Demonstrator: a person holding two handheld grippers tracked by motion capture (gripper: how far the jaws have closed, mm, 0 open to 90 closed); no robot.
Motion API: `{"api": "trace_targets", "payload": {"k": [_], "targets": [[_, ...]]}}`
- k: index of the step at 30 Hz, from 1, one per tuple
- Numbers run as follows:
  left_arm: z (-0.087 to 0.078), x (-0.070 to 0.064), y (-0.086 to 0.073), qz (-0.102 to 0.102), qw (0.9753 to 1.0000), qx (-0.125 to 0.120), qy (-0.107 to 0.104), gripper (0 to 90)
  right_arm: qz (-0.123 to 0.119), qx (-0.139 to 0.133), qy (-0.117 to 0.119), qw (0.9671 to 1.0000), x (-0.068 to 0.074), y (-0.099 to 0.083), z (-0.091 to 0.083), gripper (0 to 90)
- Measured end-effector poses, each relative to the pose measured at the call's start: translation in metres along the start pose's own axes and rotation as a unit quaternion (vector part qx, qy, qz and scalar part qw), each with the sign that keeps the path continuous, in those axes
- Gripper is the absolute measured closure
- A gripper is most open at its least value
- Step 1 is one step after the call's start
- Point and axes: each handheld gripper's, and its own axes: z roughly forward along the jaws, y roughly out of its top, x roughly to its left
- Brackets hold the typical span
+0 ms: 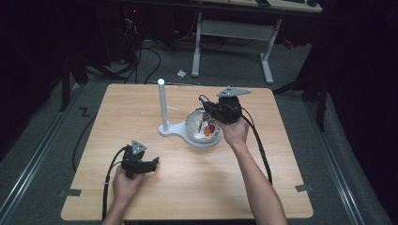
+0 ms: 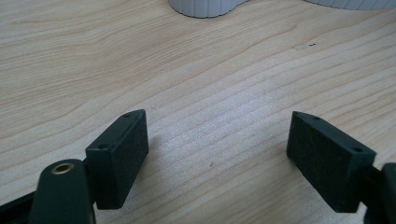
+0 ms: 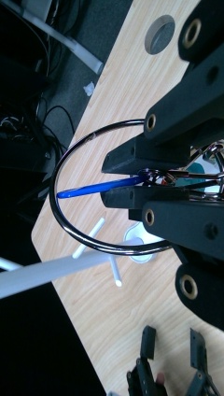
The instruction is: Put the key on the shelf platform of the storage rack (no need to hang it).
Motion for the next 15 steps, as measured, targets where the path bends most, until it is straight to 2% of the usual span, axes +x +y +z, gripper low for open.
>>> {"api": "trace_targets", "payload": {"k": [3,4,9,12,15], "targets": [[0.0,-0.001,0.0,-0.005,1.0,0.0,0.002,21.1,0.0,0.004,-0.004,1.0,-0.001,-0.003,0.005,82.6],[0.0,0.001,0.0,0.005,1.0,0.0,-0.002,21.0,0.0,0.008,-0.006,1.0,-0.001,-0.004,0.007,82.6],[0.0,-0.001,0.0,-0.004,1.0,0.001,0.0,21.1,0.001,0.015,-0.015,0.9998,-0.003,-0.009,0.014,82.5],[0.0,0.0,0.0,0.0,1.0,0.001,-0.002,21.0,0.007,0.016,-0.017,0.9997,-0.006,-0.011,0.015,82.1],[0.0,0.0,0.0,0.0,1.0,0.001,-0.002,21.1,0.004,0.019,-0.02,0.9996,-0.004,-0.013,0.017,82.3]]}}
